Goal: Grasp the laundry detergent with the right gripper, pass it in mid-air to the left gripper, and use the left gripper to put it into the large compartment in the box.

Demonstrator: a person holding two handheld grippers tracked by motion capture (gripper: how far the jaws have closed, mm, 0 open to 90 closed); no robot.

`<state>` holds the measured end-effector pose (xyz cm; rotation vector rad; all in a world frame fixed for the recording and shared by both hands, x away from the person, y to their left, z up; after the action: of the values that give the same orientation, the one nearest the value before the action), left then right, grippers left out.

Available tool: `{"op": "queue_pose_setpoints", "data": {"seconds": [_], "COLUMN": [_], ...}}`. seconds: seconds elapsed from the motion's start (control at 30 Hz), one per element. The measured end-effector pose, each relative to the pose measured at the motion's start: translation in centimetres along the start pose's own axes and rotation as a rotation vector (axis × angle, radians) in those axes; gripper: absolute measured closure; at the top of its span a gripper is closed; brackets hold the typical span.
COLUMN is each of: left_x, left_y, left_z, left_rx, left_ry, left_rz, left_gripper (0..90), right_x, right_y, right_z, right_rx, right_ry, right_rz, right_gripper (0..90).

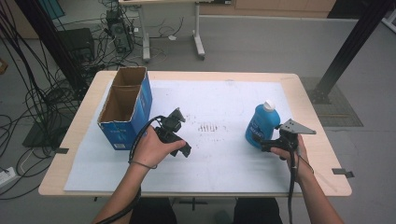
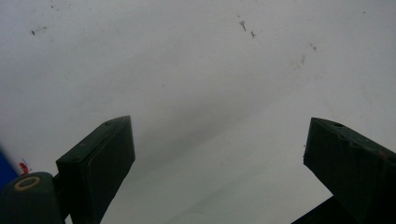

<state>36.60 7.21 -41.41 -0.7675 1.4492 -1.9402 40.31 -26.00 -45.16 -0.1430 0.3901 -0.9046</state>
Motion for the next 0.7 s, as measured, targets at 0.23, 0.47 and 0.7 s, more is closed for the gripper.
{"op": "queue_pose_setpoints", "data": {"seconds": [0.23,0.47,0.7], "left_x": [-0.02,-0.03,0.05], "left_y": [-0.02,-0.08,-0.05], "left_z": [-0.01,-0.02,0.02], "left_rx": [0.001,0.002,0.000], "left_ry": [-0.001,0.001,0.002], "left_rz": [0.002,0.002,0.003], "left_gripper": [9.2,9.2,9.2], "right_x": [0.03,0.02,0.04], "right_y": [0.00,0.06,0.03], "right_z": [-0.01,-0.01,0.00], "right_rx": [0.001,0.002,0.004], "right_ry": [0.001,0.001,0.004], "right_rz": [0.000,0.000,0.001], "right_gripper": [4.7,4.7,4.7]}}
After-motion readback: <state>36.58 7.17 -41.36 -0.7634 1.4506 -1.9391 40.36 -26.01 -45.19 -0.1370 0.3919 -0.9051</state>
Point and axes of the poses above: each handheld gripper's, and its own axes: y roughly forward along the jaws, z roughly out of its top, x roughly to its right, the point moved 6 cm from there along y, roughly forward along the jaws, and after that the axes turned 12 degrees about y, right-handed, at the moved point
